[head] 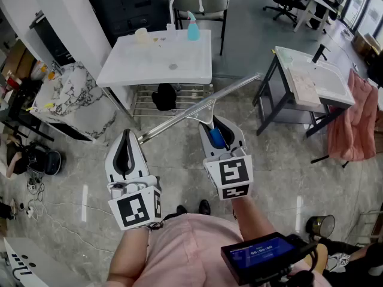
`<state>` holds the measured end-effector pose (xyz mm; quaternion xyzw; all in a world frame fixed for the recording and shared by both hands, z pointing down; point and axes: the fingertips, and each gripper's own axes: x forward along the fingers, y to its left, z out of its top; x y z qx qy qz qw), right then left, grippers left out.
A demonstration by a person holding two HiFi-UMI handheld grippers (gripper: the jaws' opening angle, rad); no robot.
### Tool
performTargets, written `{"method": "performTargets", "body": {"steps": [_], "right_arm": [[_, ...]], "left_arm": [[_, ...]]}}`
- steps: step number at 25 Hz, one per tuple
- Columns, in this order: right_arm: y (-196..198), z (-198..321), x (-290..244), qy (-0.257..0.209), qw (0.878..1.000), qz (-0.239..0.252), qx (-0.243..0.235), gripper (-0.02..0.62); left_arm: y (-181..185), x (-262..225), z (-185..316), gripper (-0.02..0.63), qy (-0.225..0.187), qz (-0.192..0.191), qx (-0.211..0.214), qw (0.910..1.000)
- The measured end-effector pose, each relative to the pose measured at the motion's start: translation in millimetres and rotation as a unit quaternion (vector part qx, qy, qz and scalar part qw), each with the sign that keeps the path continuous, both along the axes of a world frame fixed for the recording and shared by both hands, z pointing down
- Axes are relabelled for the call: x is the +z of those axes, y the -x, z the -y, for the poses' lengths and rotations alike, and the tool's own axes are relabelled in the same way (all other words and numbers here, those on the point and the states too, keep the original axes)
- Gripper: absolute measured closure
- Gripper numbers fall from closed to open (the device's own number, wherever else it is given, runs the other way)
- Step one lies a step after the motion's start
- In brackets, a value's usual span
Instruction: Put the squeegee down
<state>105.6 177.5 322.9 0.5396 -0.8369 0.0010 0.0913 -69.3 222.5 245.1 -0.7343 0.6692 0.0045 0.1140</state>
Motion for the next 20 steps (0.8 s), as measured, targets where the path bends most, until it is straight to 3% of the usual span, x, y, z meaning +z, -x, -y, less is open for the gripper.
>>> {"method": "performTargets", "body": {"steps": [14,20], "right_arm": [[-16.7,11.2,2.8,0.005,1.000,0.010,-0.013,0.471],[-15.7,36.0,15.4,0.021,1.000,0.008,-0.011,0.471]], "left_arm": [[-17.1,5.3,4.8,0.597,0.010,0.007,-0.011,0.9999],[-3.1,17.3,19.8,0.597,0.026,0.007,-0.031,0.9992]]}}
